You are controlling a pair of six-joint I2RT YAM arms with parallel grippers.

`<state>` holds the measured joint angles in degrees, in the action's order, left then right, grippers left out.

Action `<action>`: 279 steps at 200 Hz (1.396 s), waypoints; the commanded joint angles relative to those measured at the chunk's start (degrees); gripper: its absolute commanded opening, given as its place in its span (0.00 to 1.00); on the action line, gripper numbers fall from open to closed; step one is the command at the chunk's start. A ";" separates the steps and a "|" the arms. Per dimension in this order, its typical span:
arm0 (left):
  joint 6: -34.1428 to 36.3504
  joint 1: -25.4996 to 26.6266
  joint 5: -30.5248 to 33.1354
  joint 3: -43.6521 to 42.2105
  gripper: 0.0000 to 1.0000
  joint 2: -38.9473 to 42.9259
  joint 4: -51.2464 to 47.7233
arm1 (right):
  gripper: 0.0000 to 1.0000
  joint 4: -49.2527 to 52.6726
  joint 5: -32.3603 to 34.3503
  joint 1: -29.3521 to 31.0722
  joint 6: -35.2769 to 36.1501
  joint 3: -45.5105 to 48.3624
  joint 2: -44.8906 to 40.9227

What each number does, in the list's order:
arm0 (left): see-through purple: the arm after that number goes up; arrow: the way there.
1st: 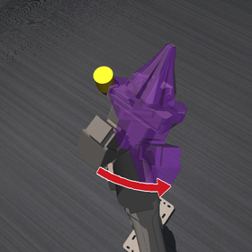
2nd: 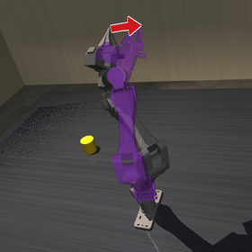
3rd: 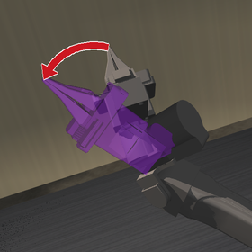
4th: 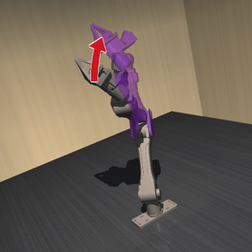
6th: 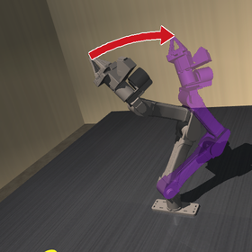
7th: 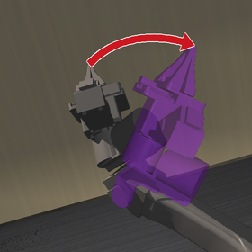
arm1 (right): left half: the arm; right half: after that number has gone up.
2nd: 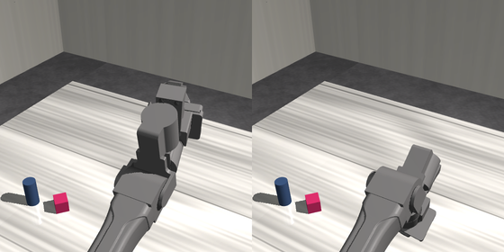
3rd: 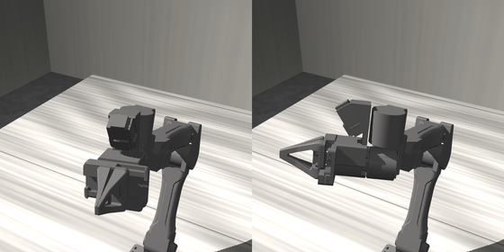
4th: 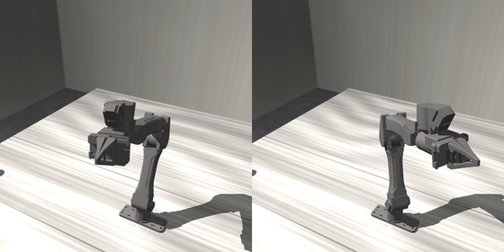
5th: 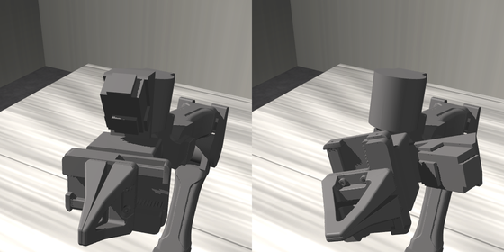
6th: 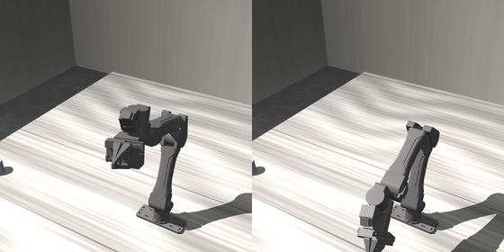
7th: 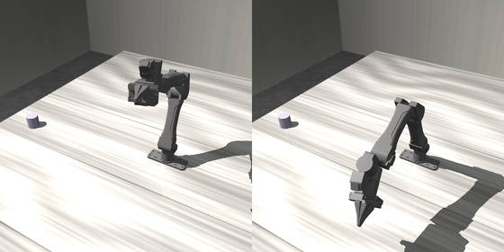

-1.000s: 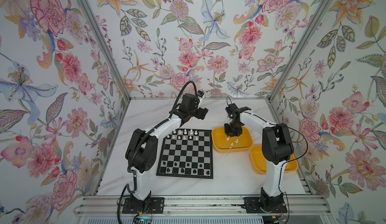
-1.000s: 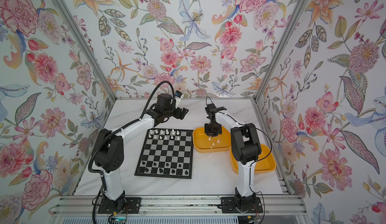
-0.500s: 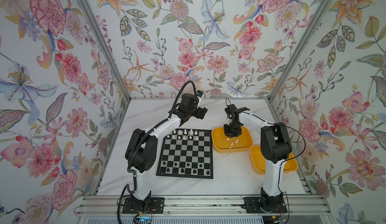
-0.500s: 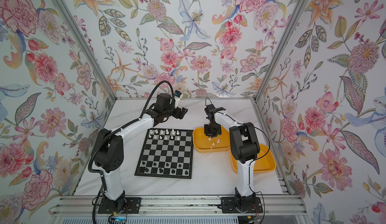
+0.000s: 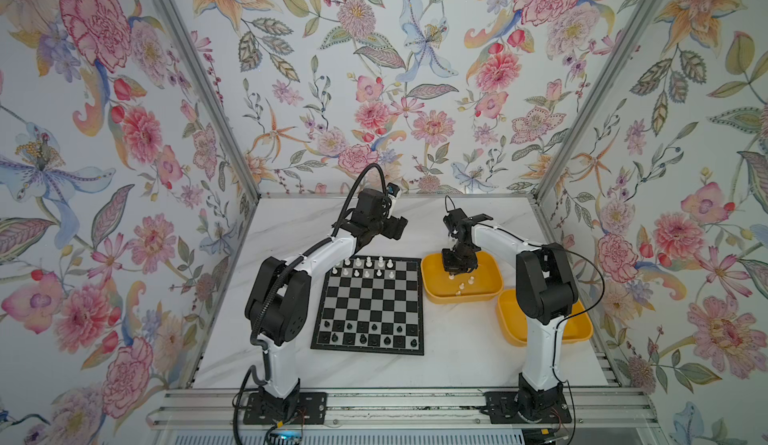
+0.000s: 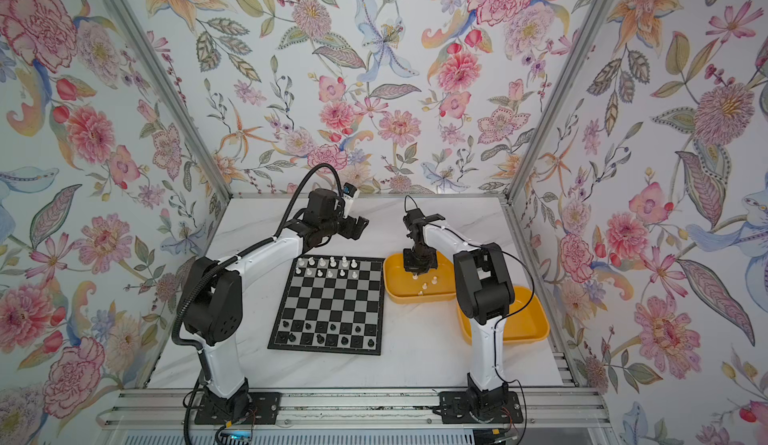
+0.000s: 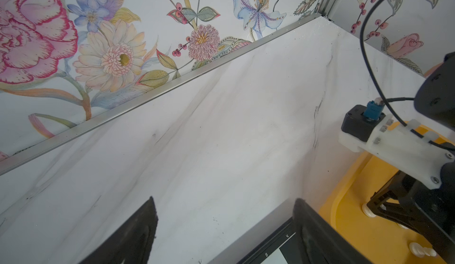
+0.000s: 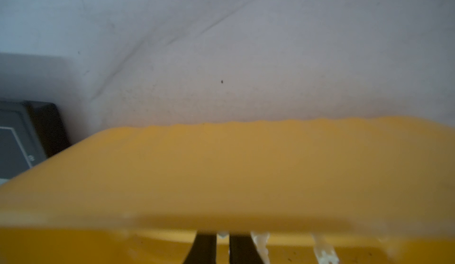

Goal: Set up the chess pieces on the board
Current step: 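Lower the right gripper into the yellow tray and close on a white piece, then lift the white piece and carry it to the board's far corner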

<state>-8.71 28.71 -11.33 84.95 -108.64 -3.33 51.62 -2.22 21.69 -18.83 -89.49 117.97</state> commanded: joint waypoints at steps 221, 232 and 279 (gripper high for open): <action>-5.31 -11.19 6.09 -27.71 0.87 29.21 8.17 | 0.05 13.27 1.89 12.87 0.23 -36.03 10.33; -5.35 -11.51 6.05 -28.08 0.88 29.66 8.06 | 0.05 13.34 1.50 13.49 0.26 -37.49 11.96; -5.26 -12.40 5.79 -28.96 0.87 30.93 7.57 | 0.05 13.34 0.41 14.86 0.09 -39.55 16.22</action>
<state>-13.34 17.23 -6.59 57.19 -79.77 3.95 63.26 -0.91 36.03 -18.81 -127.20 132.99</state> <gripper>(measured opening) 0.875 0.082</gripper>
